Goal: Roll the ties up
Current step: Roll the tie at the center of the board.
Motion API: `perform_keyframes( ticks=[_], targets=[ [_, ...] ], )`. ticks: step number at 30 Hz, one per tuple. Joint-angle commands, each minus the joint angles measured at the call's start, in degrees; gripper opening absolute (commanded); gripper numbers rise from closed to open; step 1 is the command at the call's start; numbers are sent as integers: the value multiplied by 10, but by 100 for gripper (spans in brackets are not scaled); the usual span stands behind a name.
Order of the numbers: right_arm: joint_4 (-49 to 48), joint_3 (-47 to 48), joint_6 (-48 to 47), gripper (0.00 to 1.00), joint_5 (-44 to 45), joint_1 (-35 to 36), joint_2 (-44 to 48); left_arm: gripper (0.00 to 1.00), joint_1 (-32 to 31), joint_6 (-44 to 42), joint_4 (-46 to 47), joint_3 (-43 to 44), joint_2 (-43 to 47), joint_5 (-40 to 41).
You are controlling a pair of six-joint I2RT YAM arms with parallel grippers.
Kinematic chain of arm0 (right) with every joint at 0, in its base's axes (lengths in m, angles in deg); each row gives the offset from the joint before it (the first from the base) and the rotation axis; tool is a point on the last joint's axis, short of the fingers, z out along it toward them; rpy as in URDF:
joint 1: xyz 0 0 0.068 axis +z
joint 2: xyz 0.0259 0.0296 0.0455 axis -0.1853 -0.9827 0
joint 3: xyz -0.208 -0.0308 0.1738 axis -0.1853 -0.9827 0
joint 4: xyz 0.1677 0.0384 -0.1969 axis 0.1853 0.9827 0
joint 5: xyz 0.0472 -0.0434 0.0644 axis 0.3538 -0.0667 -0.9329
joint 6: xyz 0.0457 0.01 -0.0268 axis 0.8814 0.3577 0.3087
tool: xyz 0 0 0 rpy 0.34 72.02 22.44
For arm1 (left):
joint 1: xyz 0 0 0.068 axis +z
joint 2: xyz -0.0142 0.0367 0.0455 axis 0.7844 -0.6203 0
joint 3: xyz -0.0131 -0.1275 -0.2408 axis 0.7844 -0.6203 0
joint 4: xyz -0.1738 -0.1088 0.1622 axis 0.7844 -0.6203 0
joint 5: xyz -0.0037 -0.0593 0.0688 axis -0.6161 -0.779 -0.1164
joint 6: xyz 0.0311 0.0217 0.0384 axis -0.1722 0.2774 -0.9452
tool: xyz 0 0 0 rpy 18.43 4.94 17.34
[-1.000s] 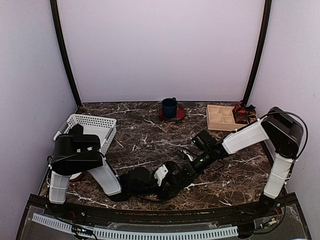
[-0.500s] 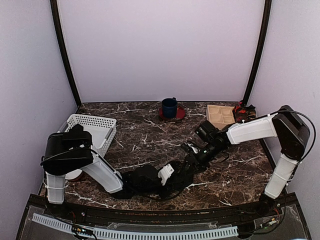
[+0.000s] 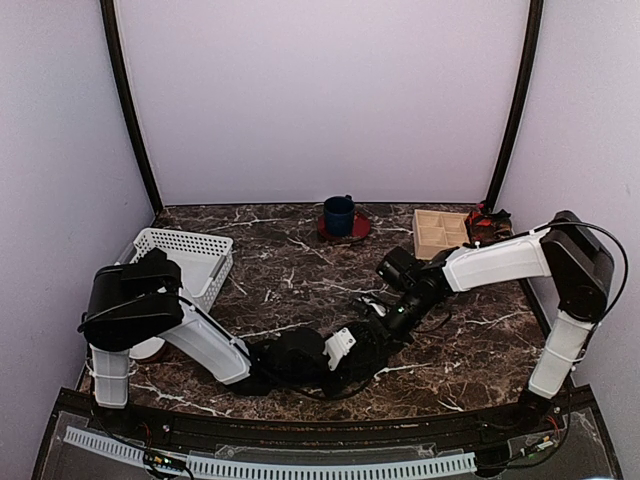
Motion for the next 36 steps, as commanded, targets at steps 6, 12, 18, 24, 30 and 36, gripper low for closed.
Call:
perform_keyframes(
  ticks=[6, 12, 18, 24, 30, 36],
  targets=[
    [-30, -59, 17, 0, 20, -21, -5, 59, -5, -37, -72, -32, 4, -17],
    [-60, -91, 15, 0, -4, -54, -11, 73, -5, -70, 2, -41, 17, -20],
    [-62, -105, -5, 0, -5, -89, -28, 79, -5, -82, 34, -32, 9, -9],
    [-68, -117, -15, 0, 5, -107, -52, 81, -5, -88, 37, -4, -21, -7],
    [-81, -114, -9, 0, 7, -107, -71, 80, -5, -90, 34, 29, -40, -2],
    [-64, -118, -21, 0, 10, -107, -62, 69, 3, -84, 21, 31, -41, 0]
  ],
)
